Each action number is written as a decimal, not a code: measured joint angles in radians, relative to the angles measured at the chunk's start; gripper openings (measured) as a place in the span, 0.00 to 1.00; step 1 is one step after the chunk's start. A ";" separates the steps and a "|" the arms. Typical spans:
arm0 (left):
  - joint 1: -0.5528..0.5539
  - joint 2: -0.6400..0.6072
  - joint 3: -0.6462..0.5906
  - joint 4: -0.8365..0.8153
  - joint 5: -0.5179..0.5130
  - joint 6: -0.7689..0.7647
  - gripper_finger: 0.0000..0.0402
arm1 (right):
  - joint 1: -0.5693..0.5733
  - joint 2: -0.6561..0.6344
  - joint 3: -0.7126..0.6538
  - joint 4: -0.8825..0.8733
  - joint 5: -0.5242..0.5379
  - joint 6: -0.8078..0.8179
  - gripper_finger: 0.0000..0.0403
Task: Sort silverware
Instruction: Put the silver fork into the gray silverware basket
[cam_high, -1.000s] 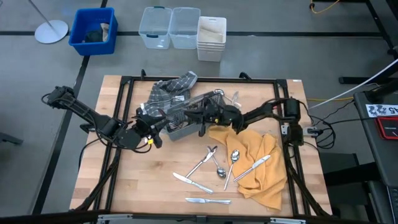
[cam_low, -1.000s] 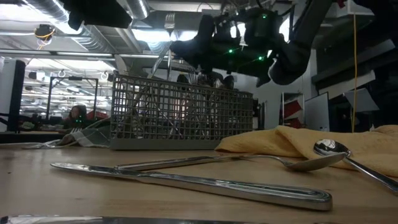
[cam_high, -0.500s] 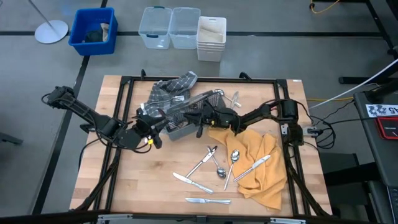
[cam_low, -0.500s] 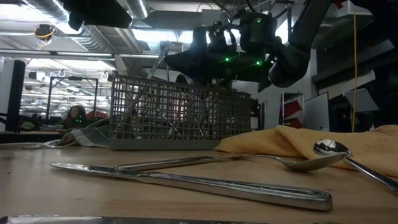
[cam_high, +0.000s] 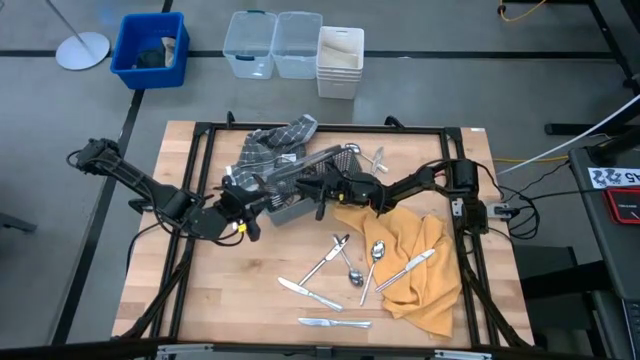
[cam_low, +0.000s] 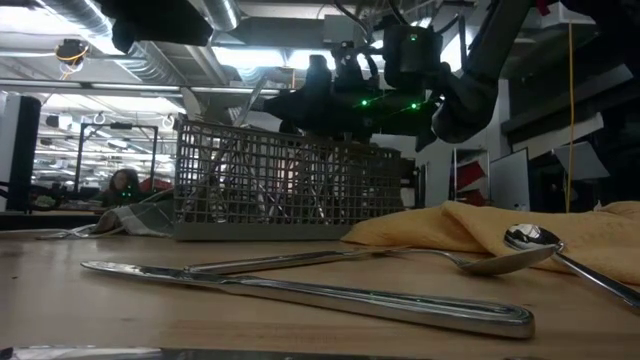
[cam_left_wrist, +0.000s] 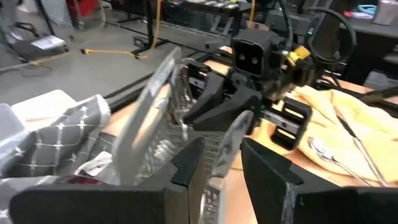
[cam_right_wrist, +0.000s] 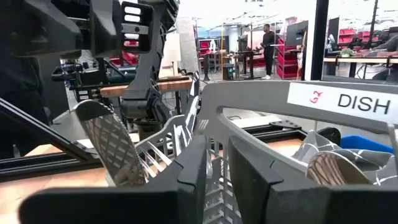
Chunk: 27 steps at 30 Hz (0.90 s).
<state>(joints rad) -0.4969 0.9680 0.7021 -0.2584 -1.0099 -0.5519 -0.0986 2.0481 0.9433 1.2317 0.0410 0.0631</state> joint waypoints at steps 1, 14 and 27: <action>0.000 -0.001 0.000 0.000 0.013 0.000 0.24 | 0.000 -0.001 0.000 0.000 0.000 0.000 0.18; 0.000 -0.029 0.000 -0.228 0.308 -0.112 0.24 | 0.000 -0.007 -0.001 -0.003 -0.004 -0.024 0.18; 0.002 -0.044 0.000 -0.838 0.672 -0.513 0.24 | 0.001 -0.096 -0.001 -0.008 -0.005 -0.098 0.18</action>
<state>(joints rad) -0.4950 0.9237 0.7025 -1.0961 -0.3375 -1.0654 -0.0975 1.9517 0.9424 1.2234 0.0355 -0.0353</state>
